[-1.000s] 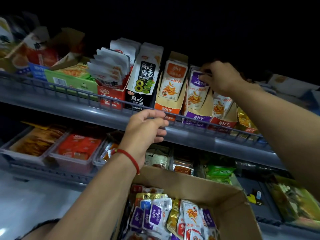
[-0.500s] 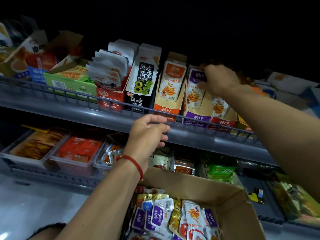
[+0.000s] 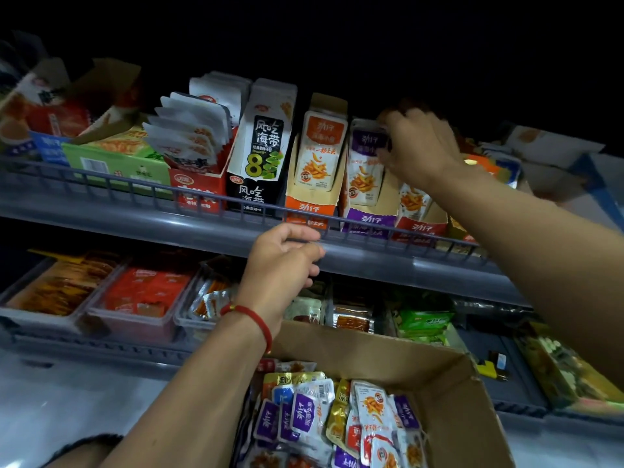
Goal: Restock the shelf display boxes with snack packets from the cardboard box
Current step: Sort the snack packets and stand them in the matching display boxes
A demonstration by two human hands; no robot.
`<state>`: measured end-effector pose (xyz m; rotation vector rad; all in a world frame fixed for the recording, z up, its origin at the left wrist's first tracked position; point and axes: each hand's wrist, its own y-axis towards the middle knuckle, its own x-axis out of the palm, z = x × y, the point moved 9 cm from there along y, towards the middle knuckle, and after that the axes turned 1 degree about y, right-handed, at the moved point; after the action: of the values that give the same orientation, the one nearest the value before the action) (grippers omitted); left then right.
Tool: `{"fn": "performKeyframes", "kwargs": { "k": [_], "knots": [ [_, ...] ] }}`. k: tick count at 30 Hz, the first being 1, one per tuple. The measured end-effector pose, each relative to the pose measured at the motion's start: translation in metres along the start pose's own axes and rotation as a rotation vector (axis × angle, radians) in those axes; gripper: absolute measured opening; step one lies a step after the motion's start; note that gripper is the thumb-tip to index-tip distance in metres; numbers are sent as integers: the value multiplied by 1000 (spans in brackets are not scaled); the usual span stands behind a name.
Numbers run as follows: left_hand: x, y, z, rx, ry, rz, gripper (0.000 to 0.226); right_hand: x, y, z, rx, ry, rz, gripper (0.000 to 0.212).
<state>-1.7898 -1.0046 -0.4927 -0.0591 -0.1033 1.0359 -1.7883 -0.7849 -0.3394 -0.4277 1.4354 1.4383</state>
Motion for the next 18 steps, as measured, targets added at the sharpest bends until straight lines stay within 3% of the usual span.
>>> {"fn": "performKeyframes", "kwargs": {
  "k": [4,7,10,14,18],
  "knots": [
    [17,-6,-10,-15,127,-78,12,-34,-50,-7,-139,56,200,34],
    [35,-14,-24,-27,289,-172,12,-45,-111,-12,-180,207,202,24],
    [59,-22,-54,-39,528,-300,12,-22,-179,-22,-227,298,43,19],
    [86,-34,-118,-105,812,-462,13,37,-256,-26,-233,319,-274,28],
    [101,-46,-191,-201,1011,-588,17,76,-296,-12,-152,368,-466,26]
  ]
}}
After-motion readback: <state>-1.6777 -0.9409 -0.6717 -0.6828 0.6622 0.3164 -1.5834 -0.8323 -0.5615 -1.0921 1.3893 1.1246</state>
